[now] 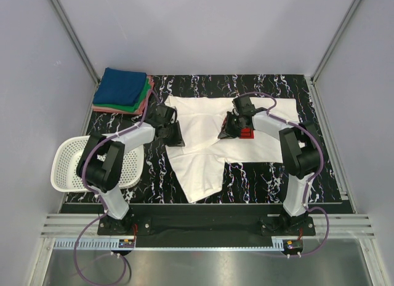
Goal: Fold and stack the t-shirts
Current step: Fold the tshirt
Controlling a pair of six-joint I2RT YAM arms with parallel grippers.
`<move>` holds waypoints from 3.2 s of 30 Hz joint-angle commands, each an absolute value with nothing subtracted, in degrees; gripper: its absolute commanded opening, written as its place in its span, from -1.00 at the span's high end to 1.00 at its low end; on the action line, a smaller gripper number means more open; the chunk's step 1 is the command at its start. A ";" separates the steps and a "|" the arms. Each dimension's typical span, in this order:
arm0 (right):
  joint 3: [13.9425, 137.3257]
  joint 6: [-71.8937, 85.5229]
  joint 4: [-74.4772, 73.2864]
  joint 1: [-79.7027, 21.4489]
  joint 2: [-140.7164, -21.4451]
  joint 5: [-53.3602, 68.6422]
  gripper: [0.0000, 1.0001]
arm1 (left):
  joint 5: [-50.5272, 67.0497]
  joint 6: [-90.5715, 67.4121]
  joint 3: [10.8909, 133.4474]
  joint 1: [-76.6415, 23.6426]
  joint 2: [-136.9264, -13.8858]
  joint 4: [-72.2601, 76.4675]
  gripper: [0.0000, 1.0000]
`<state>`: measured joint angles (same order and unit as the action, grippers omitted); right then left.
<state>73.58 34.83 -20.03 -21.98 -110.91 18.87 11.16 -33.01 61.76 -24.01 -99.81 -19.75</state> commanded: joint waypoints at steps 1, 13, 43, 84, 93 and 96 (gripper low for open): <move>73.92 33.05 -22.49 -22.50 -107.49 17.58 0.63 | 12.84 -31.47 62.57 -24.26 -99.05 -21.25 0.57; 79.44 29.53 -22.95 -11.09 -106.69 17.14 0.87 | 0.62 -21.71 91.30 -20.13 -111.87 -33.74 0.37; 116.28 20.13 -41.93 12.57 -140.01 -4.14 0.96 | -1.41 -22.68 126.20 -13.62 -143.87 -45.97 0.42; 41.67 40.68 -32.17 -25.38 -70.67 12.40 -0.22 | 0.27 -38.91 33.06 -47.37 -60.39 -19.26 0.01; 37.53 42.98 -20.57 -35.59 -75.59 14.33 -0.23 | 0.18 -45.87 23.29 -49.39 -54.41 -11.17 -0.03; 36.65 42.98 -18.64 -35.68 -77.16 13.19 -0.23 | 0.88 -48.41 21.01 -50.10 -54.58 -6.43 -0.05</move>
<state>37.32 41.91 -24.21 -35.22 -76.44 13.87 0.91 -44.25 22.41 -49.28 -55.33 -15.09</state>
